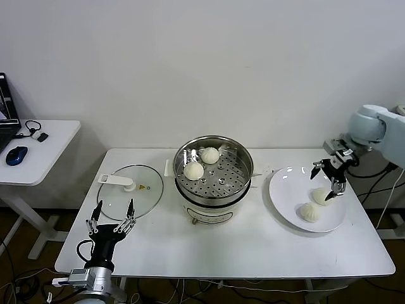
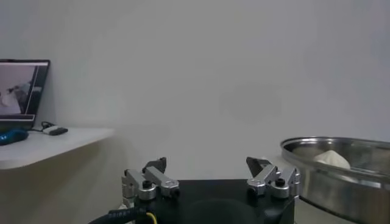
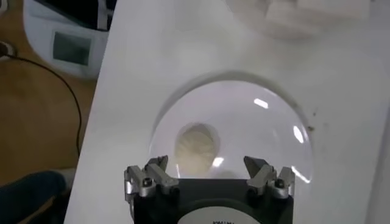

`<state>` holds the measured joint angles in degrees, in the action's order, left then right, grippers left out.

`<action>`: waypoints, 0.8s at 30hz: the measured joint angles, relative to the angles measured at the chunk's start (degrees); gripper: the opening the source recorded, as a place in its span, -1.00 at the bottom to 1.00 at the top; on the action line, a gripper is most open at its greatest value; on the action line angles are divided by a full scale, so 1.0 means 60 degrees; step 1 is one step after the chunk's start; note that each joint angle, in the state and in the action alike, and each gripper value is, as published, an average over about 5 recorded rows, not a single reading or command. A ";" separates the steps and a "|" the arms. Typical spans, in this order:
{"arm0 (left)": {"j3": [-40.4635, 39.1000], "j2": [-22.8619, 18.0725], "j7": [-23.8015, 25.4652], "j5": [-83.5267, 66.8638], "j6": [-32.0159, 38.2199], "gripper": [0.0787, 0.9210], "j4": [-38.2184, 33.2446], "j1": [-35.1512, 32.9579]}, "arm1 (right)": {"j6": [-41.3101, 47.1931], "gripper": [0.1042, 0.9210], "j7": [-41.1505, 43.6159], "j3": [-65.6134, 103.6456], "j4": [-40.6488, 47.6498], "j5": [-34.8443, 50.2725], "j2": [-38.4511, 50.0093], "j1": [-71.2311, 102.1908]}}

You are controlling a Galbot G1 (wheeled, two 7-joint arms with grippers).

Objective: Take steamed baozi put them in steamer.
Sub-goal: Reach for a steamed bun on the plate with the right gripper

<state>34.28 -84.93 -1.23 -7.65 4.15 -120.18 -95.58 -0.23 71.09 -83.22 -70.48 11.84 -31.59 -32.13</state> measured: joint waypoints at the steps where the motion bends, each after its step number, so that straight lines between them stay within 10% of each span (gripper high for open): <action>1: 0.0010 0.0002 -0.0001 -0.0008 0.0000 0.77 -0.0016 -0.0015 | -0.0006 0.76 -0.0011 0.0115 0.0043 -0.0097 0.0013 0.0181; 24: 0.0023 -0.0022 -0.0025 -0.0041 0.0012 0.77 0.0155 -0.0029 | -0.0166 0.76 -0.0239 0.2218 0.1911 -0.1194 -0.0981 0.3016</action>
<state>34.42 -85.07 -1.38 -7.89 4.23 -119.25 -95.75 -1.23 69.65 -69.91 -59.02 4.68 -37.48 -14.03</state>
